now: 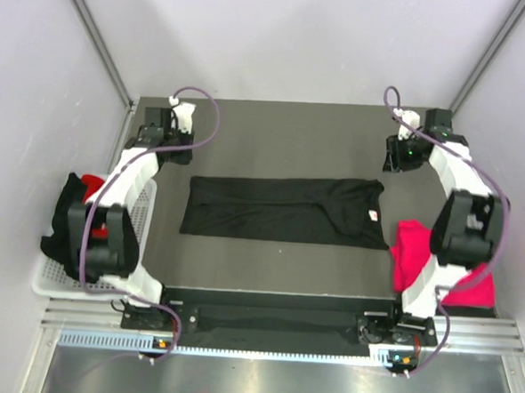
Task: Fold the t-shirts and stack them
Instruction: Fold the tshirt
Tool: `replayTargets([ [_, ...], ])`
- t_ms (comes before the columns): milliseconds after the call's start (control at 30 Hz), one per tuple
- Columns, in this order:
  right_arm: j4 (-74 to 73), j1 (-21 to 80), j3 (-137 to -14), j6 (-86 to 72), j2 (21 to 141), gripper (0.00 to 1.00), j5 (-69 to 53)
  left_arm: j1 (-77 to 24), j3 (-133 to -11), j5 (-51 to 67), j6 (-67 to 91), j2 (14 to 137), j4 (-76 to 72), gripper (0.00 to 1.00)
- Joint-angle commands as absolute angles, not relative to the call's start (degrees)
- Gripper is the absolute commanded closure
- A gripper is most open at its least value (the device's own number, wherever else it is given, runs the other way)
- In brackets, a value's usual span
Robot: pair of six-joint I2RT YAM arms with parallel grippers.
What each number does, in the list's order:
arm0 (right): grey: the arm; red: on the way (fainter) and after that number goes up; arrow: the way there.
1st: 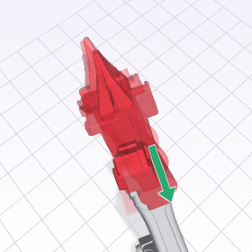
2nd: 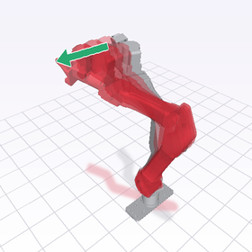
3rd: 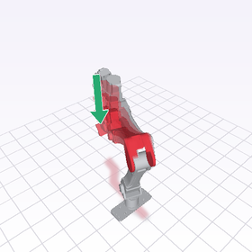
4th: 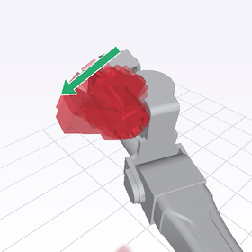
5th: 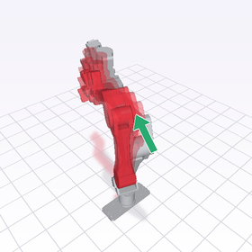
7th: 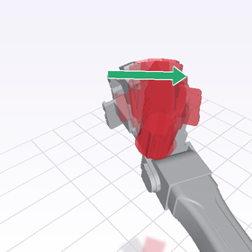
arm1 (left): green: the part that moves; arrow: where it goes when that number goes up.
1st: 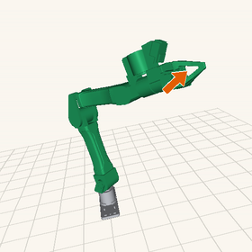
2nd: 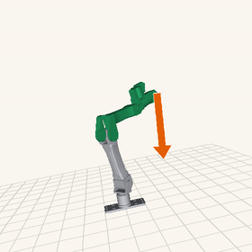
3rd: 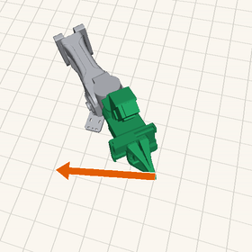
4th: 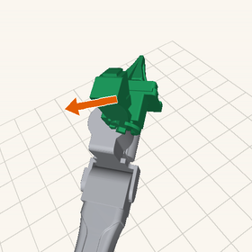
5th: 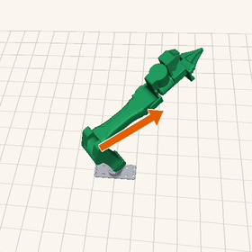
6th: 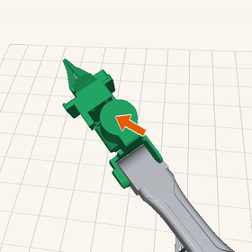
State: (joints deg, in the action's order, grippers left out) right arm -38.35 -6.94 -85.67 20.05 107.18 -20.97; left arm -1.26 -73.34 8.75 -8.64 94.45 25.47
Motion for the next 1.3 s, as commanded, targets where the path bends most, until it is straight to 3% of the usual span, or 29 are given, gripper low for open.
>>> replayTargets([
  [0, -31.9, -6.8, -82.6, 23.5, 96.1, 0.56, -23.3, -1.6, -69.8, 12.6, -7.8, 85.9, 20.8, 0.71],
  [267, -38.0, 6.0, -69.8, 38.0, 90.5, 0.67, -20.1, -1.7, -59.3, 17.6, -10.8, 76.0, 21.8, 0.83],
  [500, -35.7, 17.6, -57.2, 42.3, 82.0, 0.66, -12.5, -1.7, -58.2, 15.8, -11.3, 71.4, 25.6, 0.83],
  [800, -35.1, 23.2, -54.4, 41.8, 78.8, 0.64, -8.5, -1.7, -57.1, 16.4, -10.3, 69.9, 25.0, 0.82],
  [1267, -29.0, 29.7, -50.9, 42.4, 85.4, 0.67, -0.4, -1.7, -56.2, 16.5, -9.8, 69.8, 24.5, 0.82],
])
